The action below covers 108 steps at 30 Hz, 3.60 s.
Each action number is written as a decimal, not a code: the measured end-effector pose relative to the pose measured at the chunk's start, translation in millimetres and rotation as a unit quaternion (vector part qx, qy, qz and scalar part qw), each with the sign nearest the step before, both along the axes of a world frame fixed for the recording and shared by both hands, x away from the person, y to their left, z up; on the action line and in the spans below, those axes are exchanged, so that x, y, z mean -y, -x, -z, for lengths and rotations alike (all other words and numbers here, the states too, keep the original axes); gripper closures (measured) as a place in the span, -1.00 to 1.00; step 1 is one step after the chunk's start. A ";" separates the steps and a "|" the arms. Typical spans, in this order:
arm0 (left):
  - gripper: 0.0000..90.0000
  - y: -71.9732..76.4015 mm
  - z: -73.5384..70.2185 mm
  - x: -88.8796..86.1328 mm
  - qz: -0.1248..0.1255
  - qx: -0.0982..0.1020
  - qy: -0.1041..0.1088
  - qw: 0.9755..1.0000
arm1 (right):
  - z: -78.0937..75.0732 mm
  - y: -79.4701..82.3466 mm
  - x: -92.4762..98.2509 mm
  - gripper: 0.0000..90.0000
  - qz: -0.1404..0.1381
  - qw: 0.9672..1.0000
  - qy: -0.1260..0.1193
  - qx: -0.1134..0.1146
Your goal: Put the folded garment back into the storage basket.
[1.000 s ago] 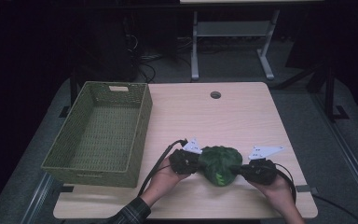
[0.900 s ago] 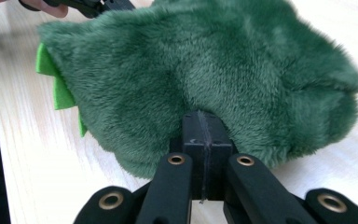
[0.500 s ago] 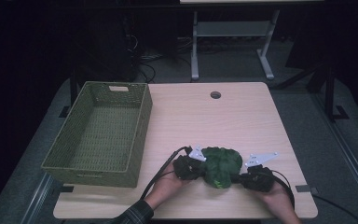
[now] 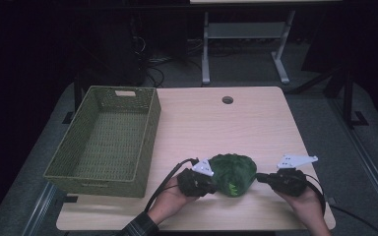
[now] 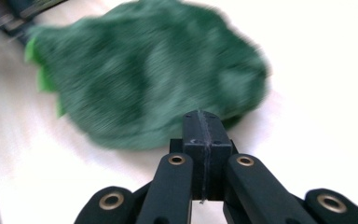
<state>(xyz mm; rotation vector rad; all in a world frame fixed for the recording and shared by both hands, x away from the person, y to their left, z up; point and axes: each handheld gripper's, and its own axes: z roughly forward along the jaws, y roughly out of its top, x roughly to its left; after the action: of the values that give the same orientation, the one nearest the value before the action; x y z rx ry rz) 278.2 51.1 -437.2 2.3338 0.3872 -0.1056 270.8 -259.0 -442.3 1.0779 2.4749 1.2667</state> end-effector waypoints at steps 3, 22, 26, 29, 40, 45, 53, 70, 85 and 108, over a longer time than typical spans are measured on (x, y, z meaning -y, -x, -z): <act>0.99 7.4 1.6 8.8 0.019 -0.006 0.004 1.000 | -4.6 -13.3 2.3 1.00 0.009 1.000 0.001 0.012; 0.99 7.8 23.0 44.1 0.038 -0.016 0.002 0.999 | 9.6 -101.5 -24.3 1.00 0.004 1.000 -0.001 -0.005; 0.99 3.6 25.8 45.7 0.036 -0.012 0.000 0.999 | 14.8 -104.2 -35.7 1.00 -0.021 1.000 0.002 -0.016; 0.99 0.5 26.8 43.9 0.031 -0.007 -0.003 0.999 | 19.1 -103.1 -42.3 1.00 -0.030 0.999 0.008 -0.029; 0.99 -10.2 24.8 30.3 0.008 -0.008 -0.001 1.000 | 21.2 -96.8 -42.5 1.00 -0.043 0.998 0.004 -0.035; 0.99 -16.6 24.0 19.8 -0.007 -0.007 -0.004 1.000 | 20.8 -93.4 -38.9 1.00 -0.043 0.998 0.001 -0.037; 0.99 -30.6 21.0 -0.7 -0.032 0.002 -0.015 0.999 | 18.4 -83.0 -33.8 1.00 -0.043 0.998 0.006 -0.037; 0.99 -54.6 13.5 -36.9 -0.089 0.014 -0.015 0.996 | 14.7 -51.3 -31.3 1.00 -0.052 0.998 0.016 -0.045; 0.94 -57.8 10.3 -42.8 -0.096 0.020 -0.014 0.995 | 11.9 -32.6 -25.6 0.89 -0.041 0.999 0.023 -0.017; -0.60 -55.6 -26.4 -28.3 -0.029 0.063 0.006 0.998 | 38.0 -27.2 9.7 -0.93 0.096 0.992 0.082 0.012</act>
<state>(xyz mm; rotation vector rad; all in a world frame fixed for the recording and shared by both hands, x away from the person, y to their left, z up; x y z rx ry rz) 333.8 79.4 -410.8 2.3017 0.3894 0.0663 298.0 -268.7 -480.3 1.2146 2.3439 0.9980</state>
